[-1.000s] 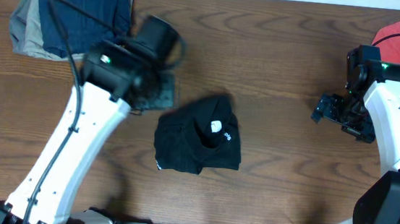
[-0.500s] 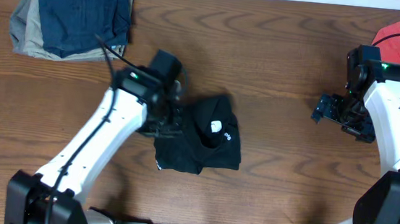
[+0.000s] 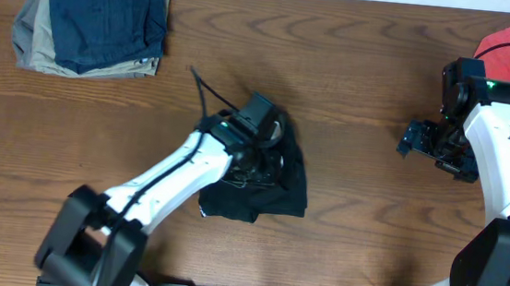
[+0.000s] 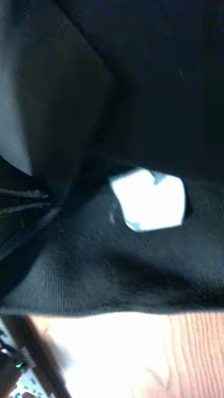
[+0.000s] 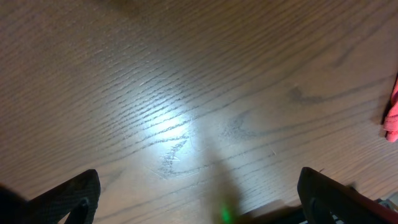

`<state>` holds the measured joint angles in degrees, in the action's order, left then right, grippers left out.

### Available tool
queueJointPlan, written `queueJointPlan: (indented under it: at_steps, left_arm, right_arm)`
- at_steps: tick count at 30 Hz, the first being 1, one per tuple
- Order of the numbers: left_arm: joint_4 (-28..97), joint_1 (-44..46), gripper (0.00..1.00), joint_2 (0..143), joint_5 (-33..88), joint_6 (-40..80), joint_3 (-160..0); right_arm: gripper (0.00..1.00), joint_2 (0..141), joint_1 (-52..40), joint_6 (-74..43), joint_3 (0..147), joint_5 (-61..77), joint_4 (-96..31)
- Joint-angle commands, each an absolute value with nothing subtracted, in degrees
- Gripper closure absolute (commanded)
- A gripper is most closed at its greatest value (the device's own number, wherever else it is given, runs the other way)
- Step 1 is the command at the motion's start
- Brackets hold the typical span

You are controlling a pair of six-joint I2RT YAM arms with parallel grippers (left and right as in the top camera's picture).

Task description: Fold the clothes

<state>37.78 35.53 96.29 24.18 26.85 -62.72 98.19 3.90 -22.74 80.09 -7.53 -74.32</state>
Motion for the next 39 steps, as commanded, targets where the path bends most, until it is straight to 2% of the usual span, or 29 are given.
queueJointPlan:
  at_steps: [1, 7, 16, 22, 29, 34, 39]
  left_arm:
    - [36.9, 37.3, 0.94, 99.6, 24.9, 28.8, -62.1]
    - [36.4, 41.8, 0.94, 103.0, 24.9, 28.8, -62.1]
    - [36.6, 45.2, 0.94, 99.7, 25.1, 28.6, -64.3]
    - [42.5, 44.0, 0.94, 89.2, 23.7, 25.4, -69.6]
    - [43.4, 37.3, 0.94, 78.3, 12.7, 25.3, -70.1]
    - [43.0, 34.2, 0.94, 79.7, 12.8, 25.4, -69.1]
    - [40.9, 34.4, 0.94, 87.4, 13.7, 25.6, -68.4]
  right_arm:
    - [0.01, 98.5, 3.7, -22.2, 80.8, -8.1, -74.4]
    - [0.01, 98.5, 3.7, -22.2, 80.8, -8.1, -74.4]
    - [0.01, 98.5, 3.7, -22.2, 80.8, -8.1, -74.4]
    - [0.01, 98.5, 3.7, -22.2, 80.8, -8.1, -74.4]
    - [0.01, 98.5, 3.7, -22.2, 80.8, -8.1, -74.4]
    - [0.01, 98.5, 3.7, -22.2, 80.8, -8.1, -74.3]
    - [0.01, 98.5, 3.7, -22.2, 80.8, -8.1, -74.4]
